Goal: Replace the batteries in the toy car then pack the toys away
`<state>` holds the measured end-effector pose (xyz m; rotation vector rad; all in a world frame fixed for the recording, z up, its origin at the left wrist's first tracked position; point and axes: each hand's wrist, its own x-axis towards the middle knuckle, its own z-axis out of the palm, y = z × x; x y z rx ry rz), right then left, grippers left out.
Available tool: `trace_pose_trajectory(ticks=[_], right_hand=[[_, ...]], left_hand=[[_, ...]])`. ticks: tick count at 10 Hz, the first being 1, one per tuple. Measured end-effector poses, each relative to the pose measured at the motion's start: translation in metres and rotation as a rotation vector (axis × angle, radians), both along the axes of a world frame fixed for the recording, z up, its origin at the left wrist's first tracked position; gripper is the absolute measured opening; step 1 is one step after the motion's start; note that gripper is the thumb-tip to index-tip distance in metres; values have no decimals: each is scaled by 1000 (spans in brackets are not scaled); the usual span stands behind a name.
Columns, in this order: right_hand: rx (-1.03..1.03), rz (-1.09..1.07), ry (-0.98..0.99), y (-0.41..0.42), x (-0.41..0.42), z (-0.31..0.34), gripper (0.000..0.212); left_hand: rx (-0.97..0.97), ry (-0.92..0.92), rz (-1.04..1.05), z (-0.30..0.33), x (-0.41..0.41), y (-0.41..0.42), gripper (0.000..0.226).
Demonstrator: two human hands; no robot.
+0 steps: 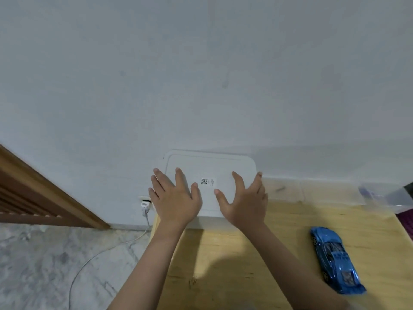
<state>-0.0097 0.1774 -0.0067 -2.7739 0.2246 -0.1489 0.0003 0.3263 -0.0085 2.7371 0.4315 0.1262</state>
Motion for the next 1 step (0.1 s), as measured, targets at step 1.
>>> trace_pose_trajectory(ticks=[1], right_hand=[[448,-51,-175,-18,4,20,56]], left_hand=[[-162,-134,-22,10,-13,5,64]])
